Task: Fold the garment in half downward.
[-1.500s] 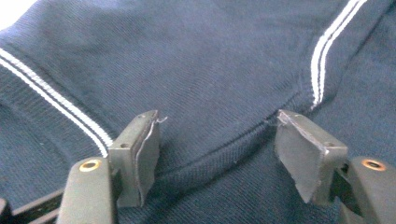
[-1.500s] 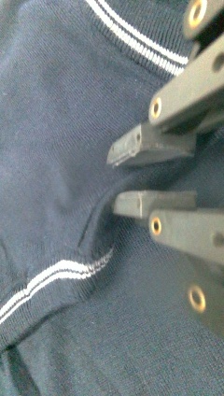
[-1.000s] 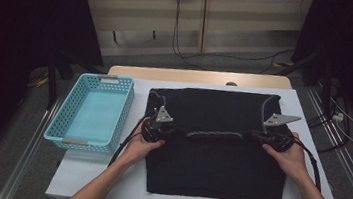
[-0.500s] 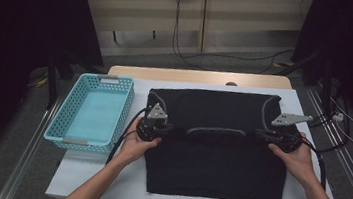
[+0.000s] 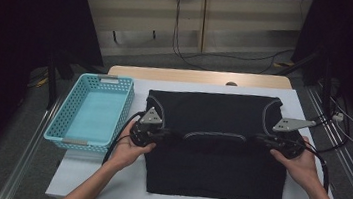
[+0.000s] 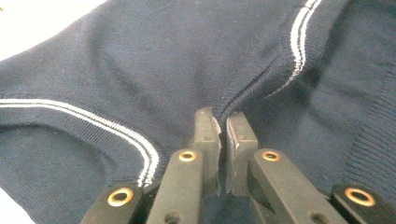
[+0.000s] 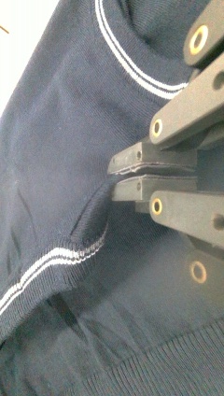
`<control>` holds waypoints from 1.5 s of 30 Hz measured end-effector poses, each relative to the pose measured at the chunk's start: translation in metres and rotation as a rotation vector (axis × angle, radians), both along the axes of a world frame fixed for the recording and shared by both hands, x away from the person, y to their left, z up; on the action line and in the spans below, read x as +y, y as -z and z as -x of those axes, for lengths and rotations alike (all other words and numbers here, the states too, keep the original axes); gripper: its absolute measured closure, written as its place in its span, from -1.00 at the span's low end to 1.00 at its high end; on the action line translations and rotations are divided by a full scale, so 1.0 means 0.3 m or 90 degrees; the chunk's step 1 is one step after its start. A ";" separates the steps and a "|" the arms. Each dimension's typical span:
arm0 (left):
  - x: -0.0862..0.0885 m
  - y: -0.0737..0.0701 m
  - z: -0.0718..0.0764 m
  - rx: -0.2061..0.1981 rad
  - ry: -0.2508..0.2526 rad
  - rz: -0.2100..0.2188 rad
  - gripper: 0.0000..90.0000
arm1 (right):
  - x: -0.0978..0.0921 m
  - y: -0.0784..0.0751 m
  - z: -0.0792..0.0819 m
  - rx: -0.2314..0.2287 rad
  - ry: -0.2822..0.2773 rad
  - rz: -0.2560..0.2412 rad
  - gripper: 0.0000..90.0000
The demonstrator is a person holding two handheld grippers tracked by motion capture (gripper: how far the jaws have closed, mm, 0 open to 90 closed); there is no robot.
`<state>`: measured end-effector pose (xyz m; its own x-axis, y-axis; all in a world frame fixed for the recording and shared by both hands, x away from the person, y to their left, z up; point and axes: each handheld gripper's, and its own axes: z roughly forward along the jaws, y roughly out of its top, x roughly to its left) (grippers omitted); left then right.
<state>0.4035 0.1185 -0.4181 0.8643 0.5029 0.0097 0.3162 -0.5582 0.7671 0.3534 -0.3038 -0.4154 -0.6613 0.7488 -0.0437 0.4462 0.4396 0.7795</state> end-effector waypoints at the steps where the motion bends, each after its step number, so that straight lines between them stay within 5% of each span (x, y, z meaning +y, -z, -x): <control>1: -0.001 0.000 0.005 0.001 0.002 -0.001 0.91 | -0.002 -0.001 0.007 0.000 -0.002 0.001 0.94; 12: 0.003 -0.020 0.065 0.011 0.017 0.021 0.90 | -0.016 0.004 0.092 0.005 -0.007 -0.008 0.94; 45: 0.061 -0.004 0.227 0.036 0.035 0.023 0.90 | 0.017 0.006 0.280 0.008 -0.043 -0.008 0.94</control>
